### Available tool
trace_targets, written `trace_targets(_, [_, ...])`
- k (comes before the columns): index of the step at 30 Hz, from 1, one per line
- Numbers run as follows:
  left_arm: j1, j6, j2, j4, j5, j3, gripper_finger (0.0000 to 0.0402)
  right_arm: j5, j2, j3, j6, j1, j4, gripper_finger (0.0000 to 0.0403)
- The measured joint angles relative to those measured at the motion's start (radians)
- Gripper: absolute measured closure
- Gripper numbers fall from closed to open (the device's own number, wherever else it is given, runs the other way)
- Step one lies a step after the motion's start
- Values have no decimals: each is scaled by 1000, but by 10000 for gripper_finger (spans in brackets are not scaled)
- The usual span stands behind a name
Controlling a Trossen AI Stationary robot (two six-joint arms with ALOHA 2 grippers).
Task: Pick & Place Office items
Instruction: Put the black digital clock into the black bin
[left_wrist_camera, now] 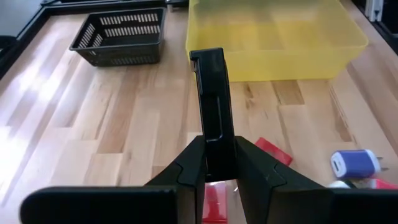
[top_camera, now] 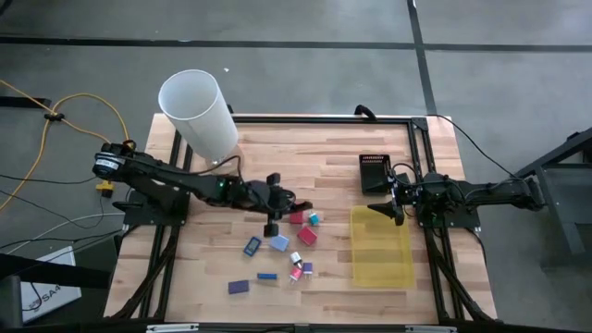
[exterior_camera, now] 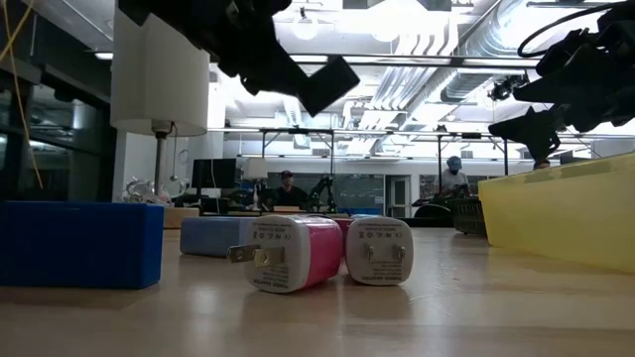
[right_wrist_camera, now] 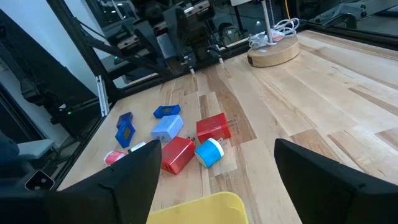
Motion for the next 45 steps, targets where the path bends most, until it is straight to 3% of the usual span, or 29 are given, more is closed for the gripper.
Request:
trace_targets(23, [2, 8, 0, 19, 0, 0, 342, 9, 0, 0, 24, 0, 33, 103])
trace_targets(33, [2, 5, 0, 33, 0, 0, 342, 143, 0, 0, 23, 0, 165, 103])
trace_targets(45, [2, 5, 0, 107, 0, 0, 342, 138, 25, 4, 26, 0, 285, 103])
